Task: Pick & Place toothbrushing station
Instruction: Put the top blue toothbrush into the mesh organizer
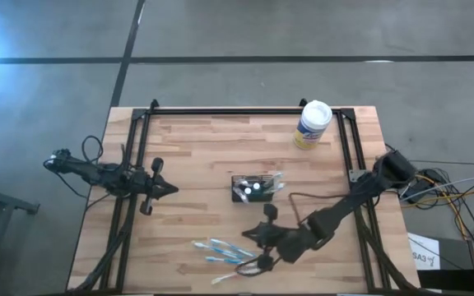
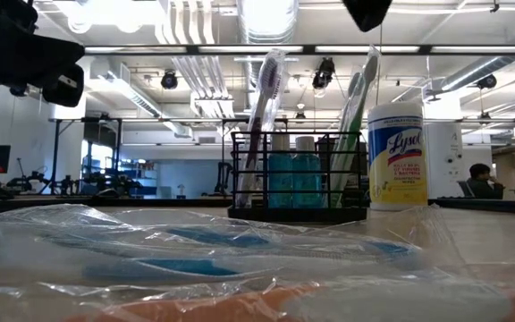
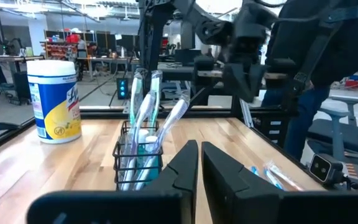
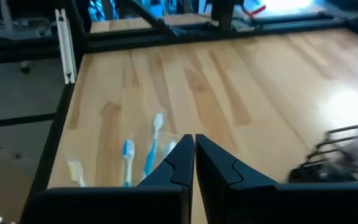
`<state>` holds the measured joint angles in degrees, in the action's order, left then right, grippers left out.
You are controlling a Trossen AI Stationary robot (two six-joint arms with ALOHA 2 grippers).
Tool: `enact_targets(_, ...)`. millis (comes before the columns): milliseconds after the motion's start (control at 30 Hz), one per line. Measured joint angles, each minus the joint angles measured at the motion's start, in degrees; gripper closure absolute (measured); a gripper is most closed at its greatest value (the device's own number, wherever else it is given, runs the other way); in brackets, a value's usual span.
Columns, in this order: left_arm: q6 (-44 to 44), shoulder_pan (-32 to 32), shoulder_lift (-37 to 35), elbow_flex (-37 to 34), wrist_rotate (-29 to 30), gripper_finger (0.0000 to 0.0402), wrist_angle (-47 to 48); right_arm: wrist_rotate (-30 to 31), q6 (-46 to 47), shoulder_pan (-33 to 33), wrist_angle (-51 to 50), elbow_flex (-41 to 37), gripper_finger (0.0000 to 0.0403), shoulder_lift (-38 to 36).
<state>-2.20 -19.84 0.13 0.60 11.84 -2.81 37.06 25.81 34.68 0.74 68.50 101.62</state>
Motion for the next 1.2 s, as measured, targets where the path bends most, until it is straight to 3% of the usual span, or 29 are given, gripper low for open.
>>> enact_targets(267,-3.01,0.0,0.03,0.37,0.15,0.0388,0.55,-2.07,4.24,-0.12,-3.93,15.7,0.039,12.47)
enact_targets(500,-5.54,0.04,0.03,0.86,2.79,0.0388,0.43,-4.24,11.56,-1.83,-26.5,34.57,0.0382,23.09)
enact_targets(733,-7.76,0.07,0.01,0.9,2.8,0.0388,0.42,-4.9,14.31,-3.08,-37.09,53.68,0.031,35.06)
enact_targets(900,-7.74,0.04,0.01,0.94,2.81,0.0389,0.42,-8.95,14.65,-4.24,-42.58,64.42,0.0249,41.58)
enact_targets(1033,-8.02,0.04,0.01,0.98,2.82,0.039,0.48,-12.55,18.17,-4.76,-40.68,66.11,0.0221,43.21)
enact_targets(1200,-8.05,0.07,0.1,0.98,2.98,0.039,0.92,-14.56,21.88,-5.07,-43.08,65.93,0.022,43.56)
